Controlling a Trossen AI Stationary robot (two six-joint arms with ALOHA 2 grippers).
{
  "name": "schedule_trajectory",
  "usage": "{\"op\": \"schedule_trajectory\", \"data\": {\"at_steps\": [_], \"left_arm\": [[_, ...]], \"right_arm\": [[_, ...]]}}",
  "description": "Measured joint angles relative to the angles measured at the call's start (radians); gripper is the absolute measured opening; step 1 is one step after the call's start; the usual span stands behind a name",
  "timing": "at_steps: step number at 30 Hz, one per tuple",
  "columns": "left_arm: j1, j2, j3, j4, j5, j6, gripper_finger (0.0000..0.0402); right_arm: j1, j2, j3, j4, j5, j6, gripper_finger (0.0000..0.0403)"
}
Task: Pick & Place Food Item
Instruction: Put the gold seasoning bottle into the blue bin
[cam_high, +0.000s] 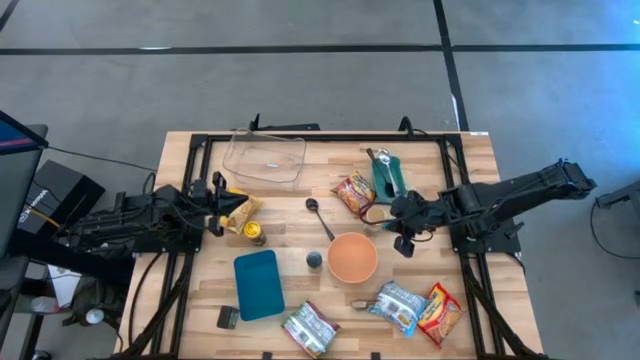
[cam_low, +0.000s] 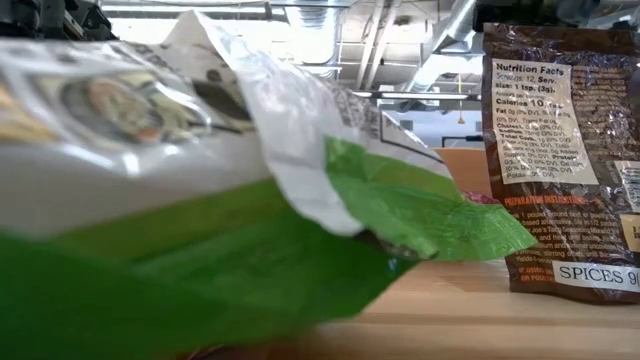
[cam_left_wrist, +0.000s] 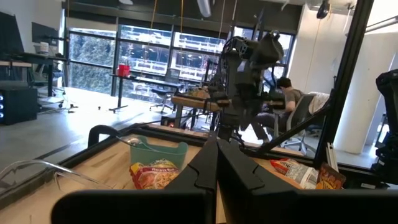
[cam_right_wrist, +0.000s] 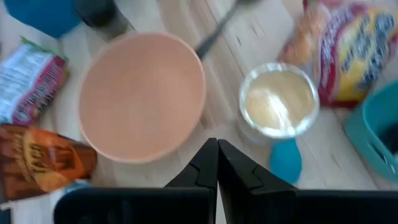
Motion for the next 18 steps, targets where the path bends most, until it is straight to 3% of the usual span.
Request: {"op": "schedule_trajectory", "data": {"at_steps": [7,14,18], "left_arm": [[0.0,0.0,0.0,0.069,0.0,0.0,0.0001],[0.0,0.0,0.0,0.087,0.0,0.0,0.0001],[0.0,0.0,0.0,0.087,0.0,0.0,0.0001]], "right_arm": [[0.053,0.0,0.0,-0.109,0.083,0.065,0.0001],[0.134,0.0,-0.015,-0.1,0.207,0.099,0.0001],[0.161,-0.004,-0.078,-0.076,0.218,0.177,0.0001]]}}
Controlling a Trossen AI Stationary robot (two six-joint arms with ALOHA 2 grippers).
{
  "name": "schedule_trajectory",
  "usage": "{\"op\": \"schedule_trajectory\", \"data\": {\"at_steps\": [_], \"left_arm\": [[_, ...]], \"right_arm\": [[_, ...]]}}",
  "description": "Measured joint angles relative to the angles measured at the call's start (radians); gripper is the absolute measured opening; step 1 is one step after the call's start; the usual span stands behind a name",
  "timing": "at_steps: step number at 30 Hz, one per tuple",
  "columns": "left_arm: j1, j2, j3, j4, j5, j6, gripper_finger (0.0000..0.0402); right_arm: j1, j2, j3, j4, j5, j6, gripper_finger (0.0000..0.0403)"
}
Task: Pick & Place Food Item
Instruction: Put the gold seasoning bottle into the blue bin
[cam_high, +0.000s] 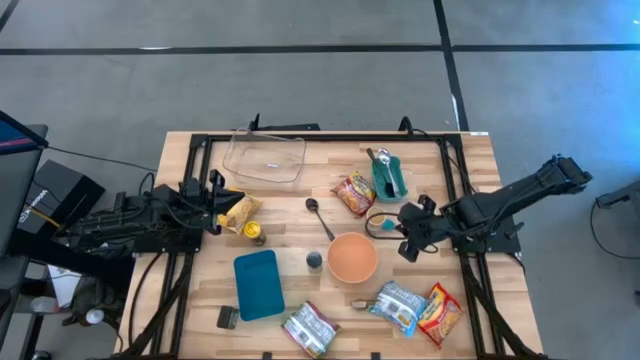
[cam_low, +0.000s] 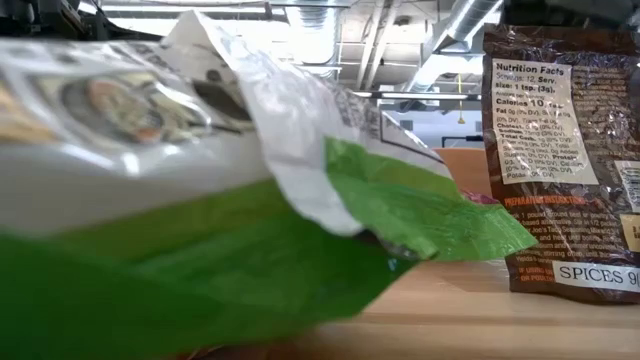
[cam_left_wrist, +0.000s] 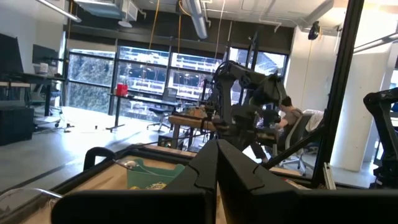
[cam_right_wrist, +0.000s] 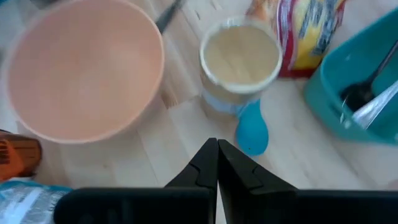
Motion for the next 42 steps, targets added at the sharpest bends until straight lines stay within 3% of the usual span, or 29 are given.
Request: {"op": "schedule_trajectory", "data": {"at_steps": [9,22,42], "left_arm": [[0.0,0.0,0.0,0.0,0.0,0.0,0.0001],[0.0,0.0,0.0,-0.002,0.0,0.0,0.0001],[0.0,0.0,0.0,-0.001,0.0,0.0,0.0001]], "right_arm": [[0.078,-0.048,-0.112,0.135,-0.012,0.035,0.0001],[0.081,-0.133,-0.281,0.285,0.025,0.103,0.0001],[-0.01,-0.133,-0.293,0.289,0.052,0.162,0.0001]]}}
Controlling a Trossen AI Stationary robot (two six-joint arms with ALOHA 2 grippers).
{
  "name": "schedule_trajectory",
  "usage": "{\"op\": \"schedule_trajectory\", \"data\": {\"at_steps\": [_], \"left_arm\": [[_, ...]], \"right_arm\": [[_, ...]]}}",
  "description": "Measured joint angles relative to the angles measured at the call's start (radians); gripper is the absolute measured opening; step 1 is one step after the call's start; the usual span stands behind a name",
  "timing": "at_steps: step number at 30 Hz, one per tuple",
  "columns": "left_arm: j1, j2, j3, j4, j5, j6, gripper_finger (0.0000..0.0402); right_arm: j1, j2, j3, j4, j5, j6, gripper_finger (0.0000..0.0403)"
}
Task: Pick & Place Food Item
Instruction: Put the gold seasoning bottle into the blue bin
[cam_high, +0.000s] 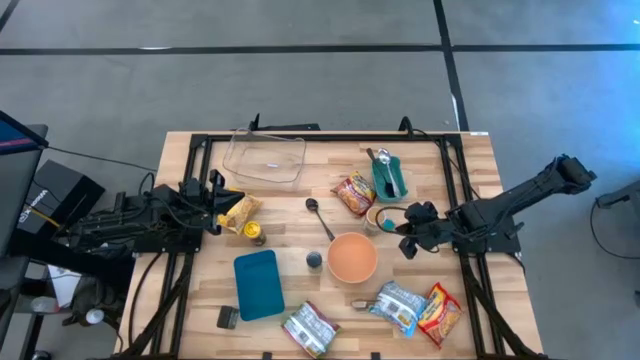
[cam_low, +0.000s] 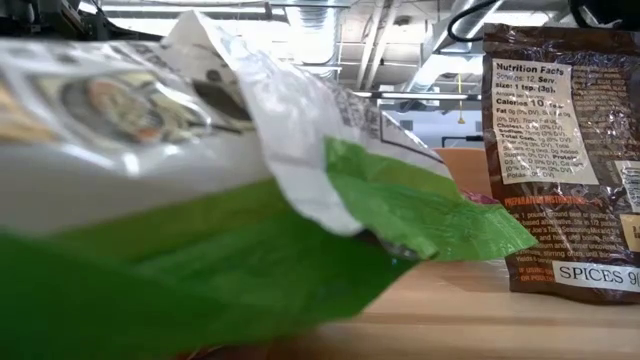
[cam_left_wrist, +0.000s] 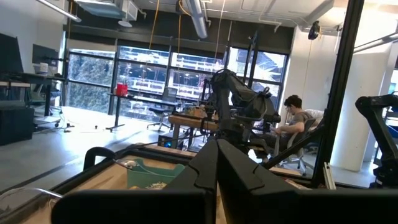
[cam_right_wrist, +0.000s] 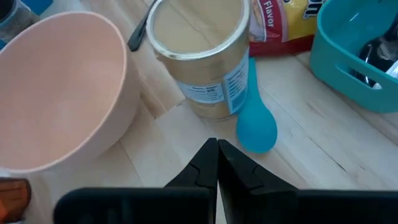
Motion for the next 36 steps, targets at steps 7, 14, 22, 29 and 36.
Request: {"op": "schedule_trajectory", "data": {"at_steps": [7,14,22,29,36], "left_arm": [[0.0,0.0,0.0,0.0,0.0,0.0,0.0001],[0.0,0.0,0.0,0.0,0.0,0.0,0.0001],[0.0,0.0,0.0,0.0,0.0,0.0,0.0001],[0.0,0.0,0.0,0.0,0.0,0.0,0.0001],[0.0,0.0,0.0,0.0,0.0,0.0,0.0001]], "right_arm": [[-0.022,0.0,0.0,0.0,-0.001,-0.007,0.0031],[-0.021,0.0,0.0,0.0,-0.002,-0.01,0.0111],[-0.021,0.0,0.0,0.0,0.0,-0.01,0.0243],[-0.021,0.001,0.0,0.016,0.026,-0.117,0.0321],[-0.021,0.063,0.0,0.105,0.058,-0.241,0.0328]]}}
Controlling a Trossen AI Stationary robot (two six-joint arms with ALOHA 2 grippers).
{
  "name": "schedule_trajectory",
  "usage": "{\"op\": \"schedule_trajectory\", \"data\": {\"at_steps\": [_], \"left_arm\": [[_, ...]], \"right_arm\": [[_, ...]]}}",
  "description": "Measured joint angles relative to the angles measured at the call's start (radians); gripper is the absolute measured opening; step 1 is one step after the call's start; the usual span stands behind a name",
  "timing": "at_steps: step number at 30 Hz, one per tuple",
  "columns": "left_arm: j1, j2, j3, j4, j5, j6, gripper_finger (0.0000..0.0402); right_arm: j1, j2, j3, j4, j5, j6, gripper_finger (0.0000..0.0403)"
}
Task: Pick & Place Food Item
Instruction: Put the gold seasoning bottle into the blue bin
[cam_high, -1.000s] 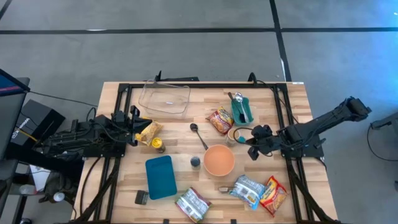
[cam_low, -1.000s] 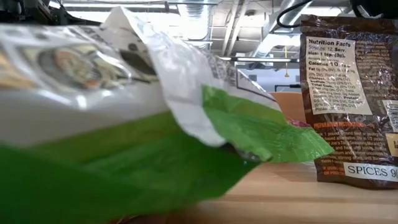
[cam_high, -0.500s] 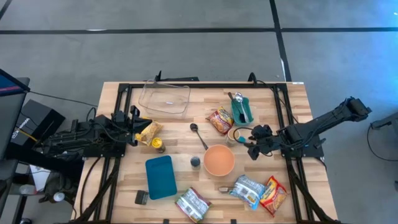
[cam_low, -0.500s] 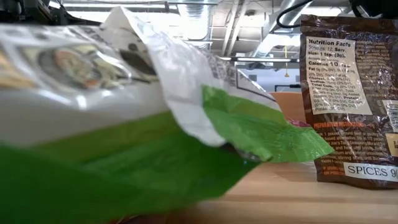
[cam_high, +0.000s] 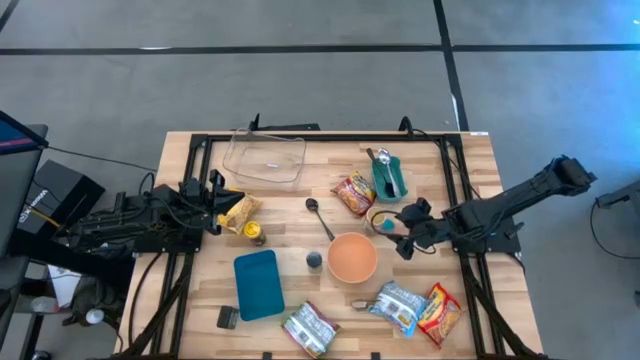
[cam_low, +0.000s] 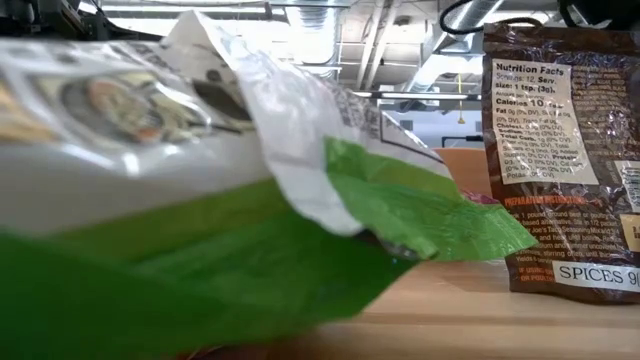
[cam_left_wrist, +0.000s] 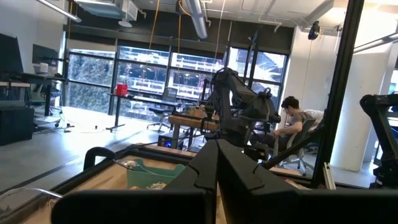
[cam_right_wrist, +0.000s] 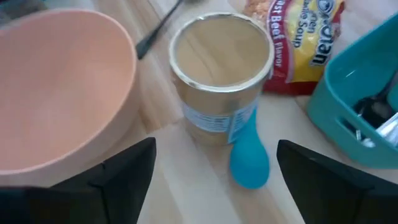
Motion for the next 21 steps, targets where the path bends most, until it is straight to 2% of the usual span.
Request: {"op": "schedule_trajectory", "data": {"at_steps": [14,21], "left_arm": [[0.0,0.0,0.0,0.0,0.0,0.0,0.0001],[0.0,0.0,0.0,0.0,0.0,0.0,0.0001]], "right_arm": [[-0.067,0.145,0.0,0.106,0.02,-0.021,0.0321],[-0.049,0.198,0.0,0.111,0.017,0.009,0.0316]]}}
